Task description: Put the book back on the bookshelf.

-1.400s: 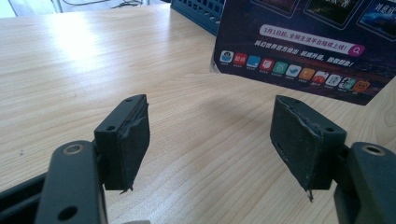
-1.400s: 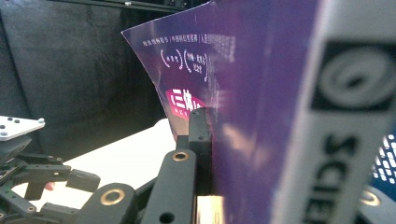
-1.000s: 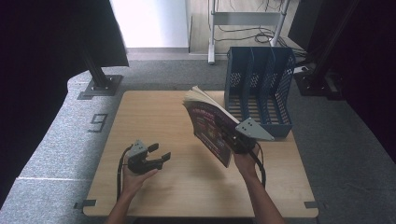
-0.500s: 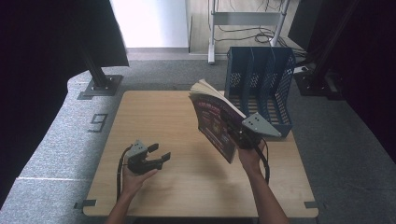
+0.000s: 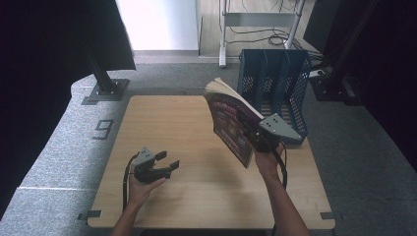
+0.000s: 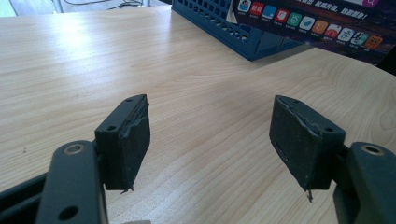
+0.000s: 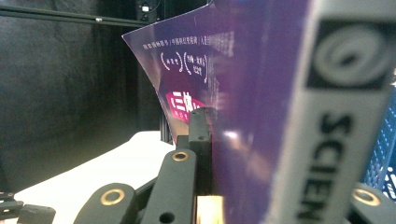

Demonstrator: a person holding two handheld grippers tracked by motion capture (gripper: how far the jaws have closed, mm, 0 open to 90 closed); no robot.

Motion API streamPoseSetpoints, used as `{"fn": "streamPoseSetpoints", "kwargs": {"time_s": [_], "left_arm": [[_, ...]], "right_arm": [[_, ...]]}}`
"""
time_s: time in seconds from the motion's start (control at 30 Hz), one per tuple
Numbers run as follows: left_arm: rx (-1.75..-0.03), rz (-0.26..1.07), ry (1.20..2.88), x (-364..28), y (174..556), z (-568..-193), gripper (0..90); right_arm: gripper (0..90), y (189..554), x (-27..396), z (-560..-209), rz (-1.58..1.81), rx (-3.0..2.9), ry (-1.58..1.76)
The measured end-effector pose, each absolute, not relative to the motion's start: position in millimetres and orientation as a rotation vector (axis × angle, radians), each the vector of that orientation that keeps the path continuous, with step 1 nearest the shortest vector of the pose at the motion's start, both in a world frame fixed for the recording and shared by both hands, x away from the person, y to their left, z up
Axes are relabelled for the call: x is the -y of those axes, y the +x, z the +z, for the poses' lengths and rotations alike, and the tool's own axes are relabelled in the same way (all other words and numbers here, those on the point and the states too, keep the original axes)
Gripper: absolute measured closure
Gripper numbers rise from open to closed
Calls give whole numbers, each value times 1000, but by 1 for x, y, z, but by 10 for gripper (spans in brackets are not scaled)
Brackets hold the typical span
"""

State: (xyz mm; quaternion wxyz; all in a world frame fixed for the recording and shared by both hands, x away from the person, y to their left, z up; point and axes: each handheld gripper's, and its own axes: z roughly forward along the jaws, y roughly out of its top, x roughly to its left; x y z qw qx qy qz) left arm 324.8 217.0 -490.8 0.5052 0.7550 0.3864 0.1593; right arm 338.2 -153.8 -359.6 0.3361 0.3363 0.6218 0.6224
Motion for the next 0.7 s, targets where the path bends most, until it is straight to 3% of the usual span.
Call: {"fn": "streamPoseSetpoints", "kwargs": {"time_s": [0.7], "left_arm": [[-941, 386, 1824, -216, 325, -491, 287]], "right_arm": [[815, 347, 167, -341, 1603, -1559, 906]]}}
